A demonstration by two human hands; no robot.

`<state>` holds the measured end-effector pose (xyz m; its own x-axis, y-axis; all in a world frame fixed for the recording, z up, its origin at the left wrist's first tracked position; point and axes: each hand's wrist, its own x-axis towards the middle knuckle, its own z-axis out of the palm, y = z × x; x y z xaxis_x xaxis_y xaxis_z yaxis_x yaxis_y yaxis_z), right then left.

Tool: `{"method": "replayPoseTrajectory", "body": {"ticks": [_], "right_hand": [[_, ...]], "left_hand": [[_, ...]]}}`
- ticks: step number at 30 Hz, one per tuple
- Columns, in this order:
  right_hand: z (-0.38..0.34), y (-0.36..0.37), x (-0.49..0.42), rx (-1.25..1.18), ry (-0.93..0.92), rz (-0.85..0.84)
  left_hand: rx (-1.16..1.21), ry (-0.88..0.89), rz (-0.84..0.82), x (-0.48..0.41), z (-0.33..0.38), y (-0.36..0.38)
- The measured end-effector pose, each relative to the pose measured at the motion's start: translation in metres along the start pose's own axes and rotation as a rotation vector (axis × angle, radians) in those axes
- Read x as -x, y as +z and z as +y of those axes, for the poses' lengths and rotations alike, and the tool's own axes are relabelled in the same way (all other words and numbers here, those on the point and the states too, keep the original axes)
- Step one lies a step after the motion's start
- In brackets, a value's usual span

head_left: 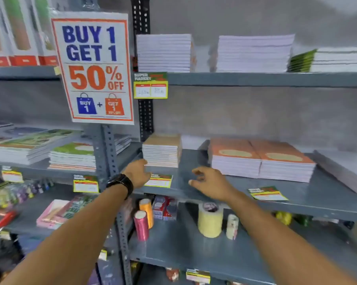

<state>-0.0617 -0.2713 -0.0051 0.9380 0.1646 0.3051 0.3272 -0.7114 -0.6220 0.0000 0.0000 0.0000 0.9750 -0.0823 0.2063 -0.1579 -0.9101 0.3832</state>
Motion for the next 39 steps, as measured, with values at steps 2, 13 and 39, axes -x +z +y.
{"method": "replayPoseTrajectory", "body": {"ticks": [2,13,39], "right_hand": [[-0.012,0.025,-0.017,-0.039,0.070,-0.021],[-0.017,0.092,-0.090,0.031,0.254,-0.096],[-0.029,0.156,-0.024,-0.112,0.073,0.175]], "left_hand": [[0.031,0.008,-0.050,-0.009,-0.016,-0.004],[0.299,0.026,-0.246,-0.055,-0.047,0.028],[0.470,0.195,0.069,0.024,-0.074,0.055]]}}
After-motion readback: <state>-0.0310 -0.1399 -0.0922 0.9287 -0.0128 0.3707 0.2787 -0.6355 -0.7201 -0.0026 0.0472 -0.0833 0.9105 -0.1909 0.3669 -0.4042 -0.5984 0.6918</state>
